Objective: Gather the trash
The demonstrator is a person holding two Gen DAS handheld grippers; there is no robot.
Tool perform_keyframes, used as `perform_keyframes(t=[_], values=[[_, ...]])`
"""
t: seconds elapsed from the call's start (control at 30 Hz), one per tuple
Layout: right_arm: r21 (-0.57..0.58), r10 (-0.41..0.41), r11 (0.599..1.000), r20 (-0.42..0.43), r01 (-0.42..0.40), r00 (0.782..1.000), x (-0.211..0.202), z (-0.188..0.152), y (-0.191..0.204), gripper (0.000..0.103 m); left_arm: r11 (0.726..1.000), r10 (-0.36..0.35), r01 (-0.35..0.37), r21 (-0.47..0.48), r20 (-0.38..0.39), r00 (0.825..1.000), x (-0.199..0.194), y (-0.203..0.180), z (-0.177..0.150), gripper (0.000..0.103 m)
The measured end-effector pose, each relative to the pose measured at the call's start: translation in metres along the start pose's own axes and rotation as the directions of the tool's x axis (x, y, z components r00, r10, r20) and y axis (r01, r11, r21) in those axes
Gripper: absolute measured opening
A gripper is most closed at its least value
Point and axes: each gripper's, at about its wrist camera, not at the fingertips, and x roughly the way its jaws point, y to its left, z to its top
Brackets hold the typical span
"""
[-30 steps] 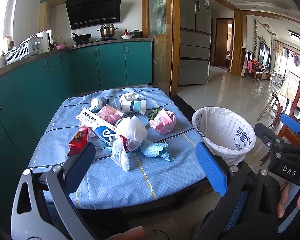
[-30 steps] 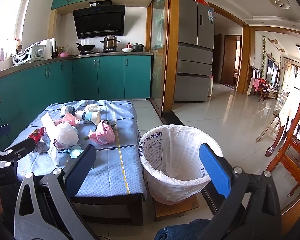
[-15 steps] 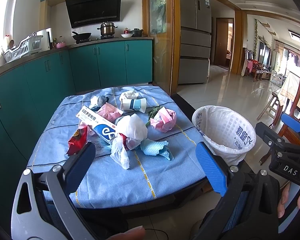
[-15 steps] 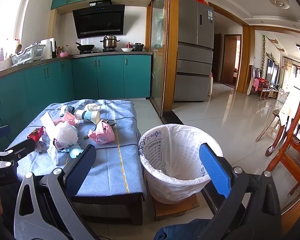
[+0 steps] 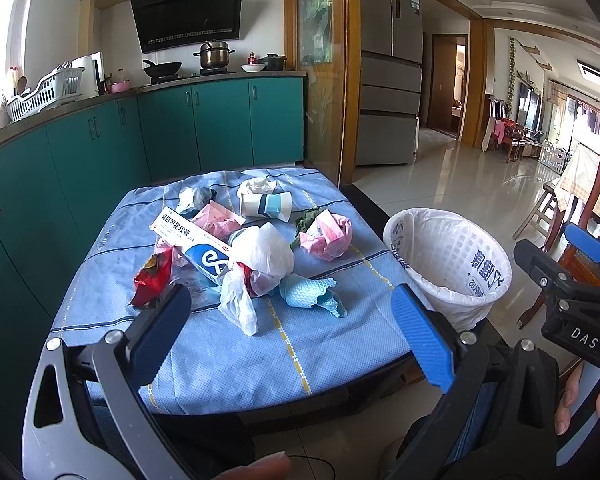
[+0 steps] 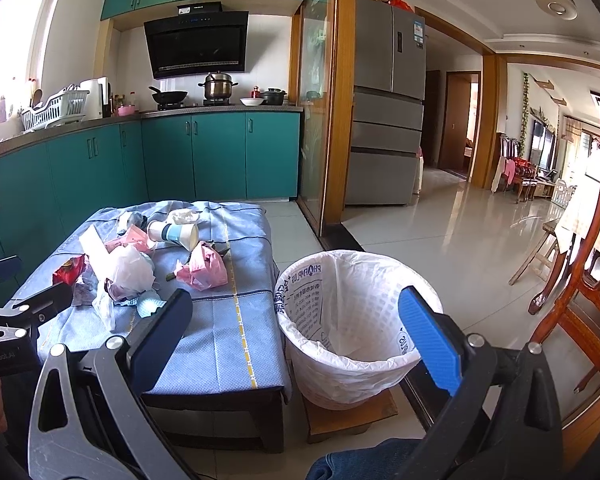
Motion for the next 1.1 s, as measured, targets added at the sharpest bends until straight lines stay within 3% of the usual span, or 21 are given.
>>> perform_keyframes(t=[1.1], values=[[-0.010, -0.005, 1.000, 0.003, 0.005, 1.000, 0.0015, -0.0032, 0.0028, 0.100, 1.000, -0.010, 0.010, -0.010, -0.028, 1.000, 0.0064, -0.0001, -0.0036, 0.100]])
